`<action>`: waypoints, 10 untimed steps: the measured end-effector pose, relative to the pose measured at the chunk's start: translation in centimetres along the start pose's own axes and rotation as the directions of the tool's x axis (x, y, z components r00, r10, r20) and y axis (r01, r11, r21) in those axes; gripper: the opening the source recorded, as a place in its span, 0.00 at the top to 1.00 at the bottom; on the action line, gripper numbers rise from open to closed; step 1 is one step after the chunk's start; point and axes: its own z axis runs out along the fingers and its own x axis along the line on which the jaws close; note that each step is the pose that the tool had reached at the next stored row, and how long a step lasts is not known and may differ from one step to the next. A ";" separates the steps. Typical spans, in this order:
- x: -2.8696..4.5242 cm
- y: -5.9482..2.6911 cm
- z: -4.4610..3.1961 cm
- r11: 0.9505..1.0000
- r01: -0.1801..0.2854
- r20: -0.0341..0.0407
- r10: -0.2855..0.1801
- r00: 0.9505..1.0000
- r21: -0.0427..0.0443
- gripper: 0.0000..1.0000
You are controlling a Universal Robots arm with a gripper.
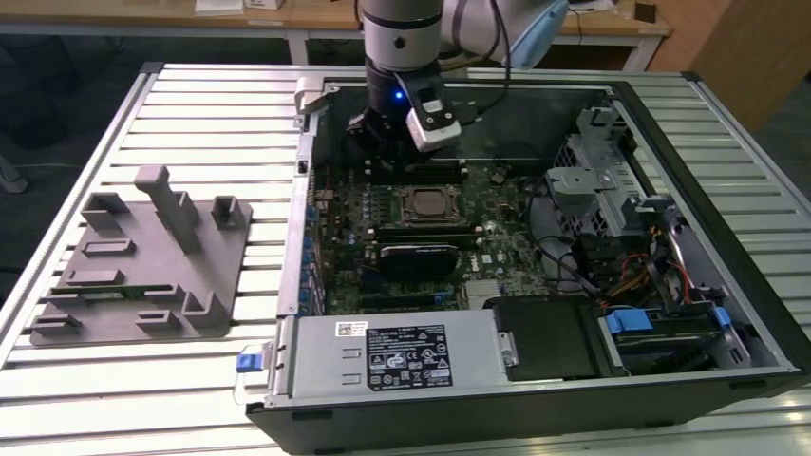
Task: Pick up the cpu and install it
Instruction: 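Install the first cpu locking lever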
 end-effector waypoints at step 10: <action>1.33 -0.19 -0.01 1.000 0.000 -0.002 0.000 1.000 -0.021 0.89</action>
